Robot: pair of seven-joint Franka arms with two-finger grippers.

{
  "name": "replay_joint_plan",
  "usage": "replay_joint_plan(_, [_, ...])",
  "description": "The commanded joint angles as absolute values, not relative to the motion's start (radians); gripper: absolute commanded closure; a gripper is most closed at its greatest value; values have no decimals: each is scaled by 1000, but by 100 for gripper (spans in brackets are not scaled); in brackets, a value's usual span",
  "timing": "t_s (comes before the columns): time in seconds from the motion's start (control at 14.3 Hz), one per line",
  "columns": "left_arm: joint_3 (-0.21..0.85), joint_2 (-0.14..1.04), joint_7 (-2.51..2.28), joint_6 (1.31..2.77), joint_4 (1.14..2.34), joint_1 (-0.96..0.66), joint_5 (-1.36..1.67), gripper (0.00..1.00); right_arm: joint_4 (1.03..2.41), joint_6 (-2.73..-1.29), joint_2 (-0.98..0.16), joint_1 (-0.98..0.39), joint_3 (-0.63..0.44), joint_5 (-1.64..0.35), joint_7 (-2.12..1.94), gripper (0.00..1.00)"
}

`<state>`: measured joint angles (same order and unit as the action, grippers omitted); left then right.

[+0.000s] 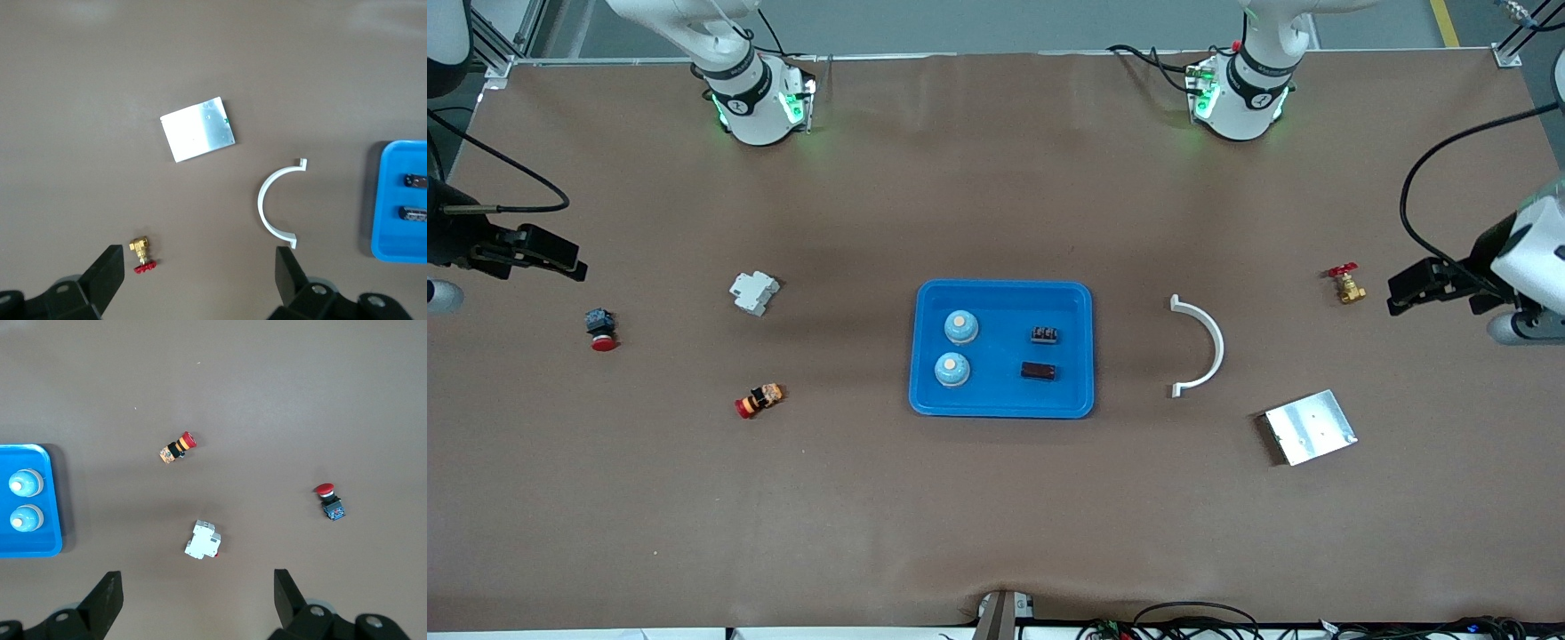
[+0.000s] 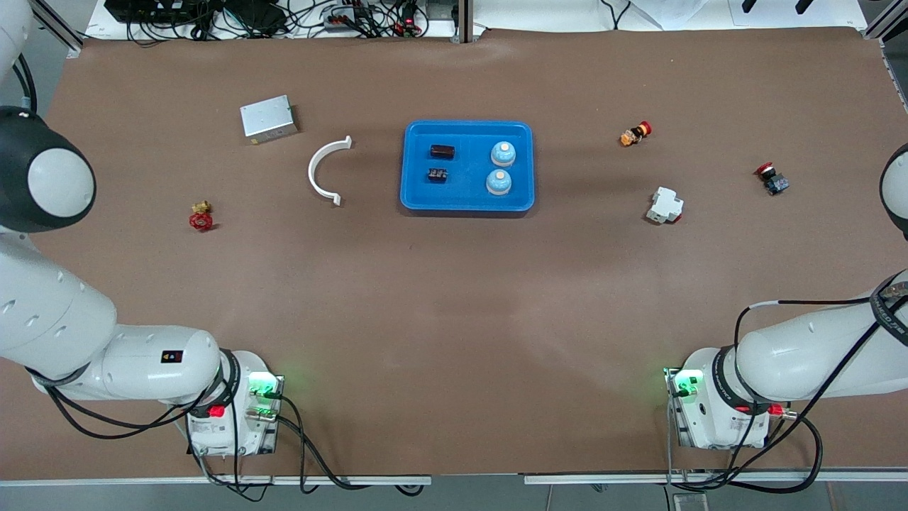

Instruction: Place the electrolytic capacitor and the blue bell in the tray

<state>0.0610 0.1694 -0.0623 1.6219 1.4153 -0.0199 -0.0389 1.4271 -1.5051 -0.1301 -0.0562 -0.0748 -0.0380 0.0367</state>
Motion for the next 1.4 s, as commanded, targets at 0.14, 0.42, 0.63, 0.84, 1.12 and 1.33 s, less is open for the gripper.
replay_joint_plan(0.14, [38, 45, 0, 1609, 1508, -43, -28, 0, 1422, -1503, -129, -46, -74, -44, 46, 0])
replay_joint_plan(0.42, [38, 29, 5, 1536, 1500, -40, -26, 0, 1422, -1503, -130, -43, -72, -46, 44, 0])
replay_joint_plan(0.63, [40, 22, -1, 1499, 1497, -40, -22, 0, 1422, -1500, -130, -43, -72, -46, 44, 0])
replay_joint_plan(0.84, [43, 21, -9, 1499, 1496, -41, -20, 0, 1422, -1500, -129, -43, -74, -46, 45, 0])
replay_joint_plan(1.12, [46, 28, -9, 1503, 1482, -37, -2, 0, 1422, -1497, -129, -41, -74, -46, 44, 0])
replay_joint_plan(1.33, [46, 31, -6, 1508, 1480, -35, 9, 0, 1422, -1499, -130, -41, -74, -49, 44, 0])
